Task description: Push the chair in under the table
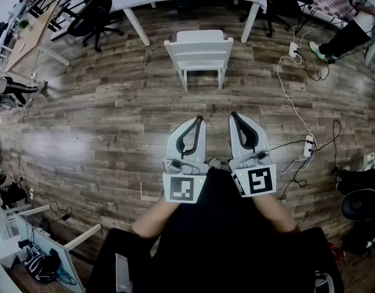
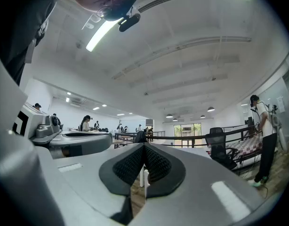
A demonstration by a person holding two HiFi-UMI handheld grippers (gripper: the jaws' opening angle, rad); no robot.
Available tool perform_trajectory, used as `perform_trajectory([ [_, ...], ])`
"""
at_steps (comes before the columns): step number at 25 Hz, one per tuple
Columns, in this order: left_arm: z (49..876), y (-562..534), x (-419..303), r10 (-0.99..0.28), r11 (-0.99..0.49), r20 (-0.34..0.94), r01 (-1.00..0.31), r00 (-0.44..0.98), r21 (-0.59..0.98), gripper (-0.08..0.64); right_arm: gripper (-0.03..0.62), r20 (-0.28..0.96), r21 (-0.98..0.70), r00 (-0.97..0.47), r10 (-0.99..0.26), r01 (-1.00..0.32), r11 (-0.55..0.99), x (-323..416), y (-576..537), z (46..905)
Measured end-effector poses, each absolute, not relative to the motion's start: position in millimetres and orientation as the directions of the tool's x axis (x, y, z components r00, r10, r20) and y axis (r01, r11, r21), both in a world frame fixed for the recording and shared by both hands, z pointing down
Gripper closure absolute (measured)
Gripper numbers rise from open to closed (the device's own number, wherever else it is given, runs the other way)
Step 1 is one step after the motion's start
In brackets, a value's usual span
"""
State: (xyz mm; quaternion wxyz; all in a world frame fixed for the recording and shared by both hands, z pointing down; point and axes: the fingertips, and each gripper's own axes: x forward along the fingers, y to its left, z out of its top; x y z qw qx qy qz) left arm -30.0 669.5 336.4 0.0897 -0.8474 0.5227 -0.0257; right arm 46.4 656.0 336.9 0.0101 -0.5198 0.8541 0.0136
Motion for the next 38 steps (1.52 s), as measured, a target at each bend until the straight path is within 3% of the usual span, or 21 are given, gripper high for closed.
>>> perform_trajectory([
  [7,342,664,-38,-0.922,-0.376,-0.034,-0.913,0.386,-0.156,0.551,0.594,-0.061,-0.07,-0.439,-0.897,-0.894,0.442,72,657,339],
  [18,347,636,-36,-0.912,-0.386,-0.048,-0.894,0.406,-0.228,0.551,0.594,-0.012,-0.075,-0.351,-0.936,-0.933,0.351,103,633,362],
  [25,360,588,-38,-0.929,-0.358,-0.025,-0.916,0.368,-0.179,0.551,0.594,-0.019,-0.033,-0.333,-0.943,-0.942,0.333,114,597,360],
  [38,371,472,-58,-0.916,-0.398,-0.006,-0.911,0.401,-0.106,0.551,0.594,0.053,-0.015,-0.365,-0.929,-0.931,0.365,77,473,365],
])
